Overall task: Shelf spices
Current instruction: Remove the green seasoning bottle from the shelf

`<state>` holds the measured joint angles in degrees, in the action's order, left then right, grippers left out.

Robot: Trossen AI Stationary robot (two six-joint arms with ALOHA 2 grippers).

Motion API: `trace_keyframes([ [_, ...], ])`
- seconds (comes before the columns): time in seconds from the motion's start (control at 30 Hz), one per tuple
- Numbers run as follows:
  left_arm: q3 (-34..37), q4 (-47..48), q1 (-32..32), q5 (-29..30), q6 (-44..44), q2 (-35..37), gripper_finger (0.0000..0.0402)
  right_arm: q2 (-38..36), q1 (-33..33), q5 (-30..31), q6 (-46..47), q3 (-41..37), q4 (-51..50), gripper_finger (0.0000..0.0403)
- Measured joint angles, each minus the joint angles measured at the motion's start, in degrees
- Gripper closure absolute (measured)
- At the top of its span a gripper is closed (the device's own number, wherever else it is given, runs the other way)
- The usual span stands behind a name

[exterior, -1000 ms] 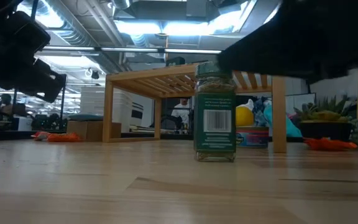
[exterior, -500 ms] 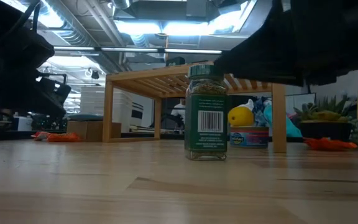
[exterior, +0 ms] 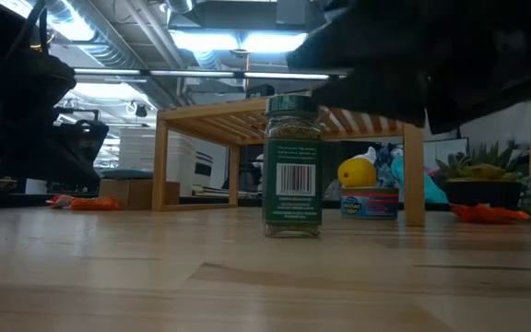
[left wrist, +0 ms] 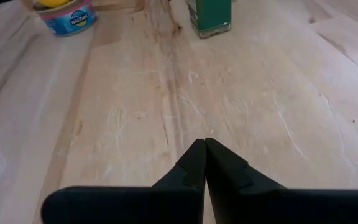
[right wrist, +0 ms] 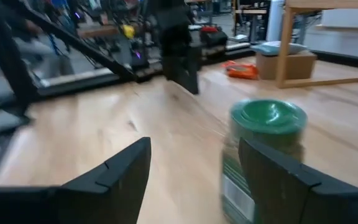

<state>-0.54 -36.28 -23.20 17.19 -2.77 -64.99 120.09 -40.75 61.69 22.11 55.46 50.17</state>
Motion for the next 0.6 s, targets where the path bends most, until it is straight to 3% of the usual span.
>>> trace_keyframes([
  [0.33,-0.02,-0.23,0.00,-0.01,-0.83,0.00,0.0400,0.00,0.81,-1.34,-2.08,0.02,2.67,0.0155],
  [0.6,-0.02,-0.23,0.00,-0.02,0.82,0.02,0.0399,0.00,0.11,-1.23,-16.77,2.97,4.20,0.0173],
])
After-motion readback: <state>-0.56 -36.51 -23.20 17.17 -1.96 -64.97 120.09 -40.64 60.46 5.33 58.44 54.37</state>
